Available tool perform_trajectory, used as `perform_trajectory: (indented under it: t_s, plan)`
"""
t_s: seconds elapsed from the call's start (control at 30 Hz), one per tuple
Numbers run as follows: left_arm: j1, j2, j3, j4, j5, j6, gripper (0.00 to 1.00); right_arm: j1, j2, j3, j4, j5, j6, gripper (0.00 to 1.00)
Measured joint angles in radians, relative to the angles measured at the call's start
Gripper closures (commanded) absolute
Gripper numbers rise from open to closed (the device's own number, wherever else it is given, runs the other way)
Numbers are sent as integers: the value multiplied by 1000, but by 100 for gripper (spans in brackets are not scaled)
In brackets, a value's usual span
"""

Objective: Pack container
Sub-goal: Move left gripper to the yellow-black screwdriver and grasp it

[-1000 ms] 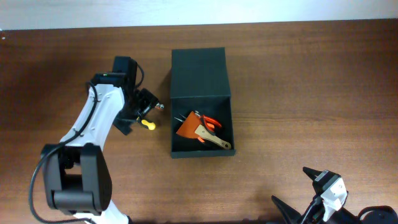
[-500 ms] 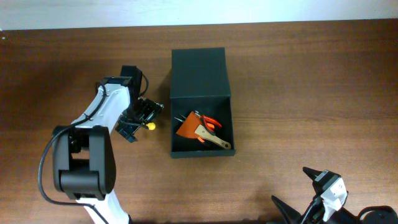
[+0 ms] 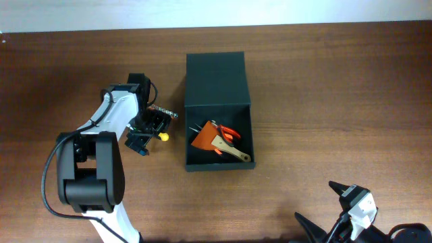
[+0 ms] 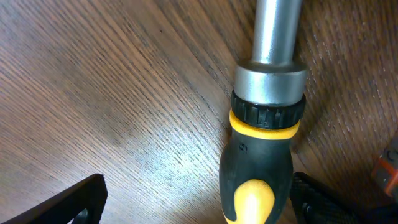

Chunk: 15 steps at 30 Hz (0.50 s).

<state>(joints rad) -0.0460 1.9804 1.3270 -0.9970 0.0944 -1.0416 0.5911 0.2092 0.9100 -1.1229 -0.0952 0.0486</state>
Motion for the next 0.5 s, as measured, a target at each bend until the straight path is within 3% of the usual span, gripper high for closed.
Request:
perform_trajectory:
  t_s: [0.07,0.17,0.3,0.5]
  plan:
    - [0,0,0,0,0,-12,5,0,0,0,0,0,0,1]
    - [0,1,0,0,0,-26,16,0,0,0,0,0,0,1]
    - [0,18,0,1,0,-33,22,0,0,0,0,0,0,1]
    - [0,34,0,3,6,-43,56,0,0,0,0,0,0,1]
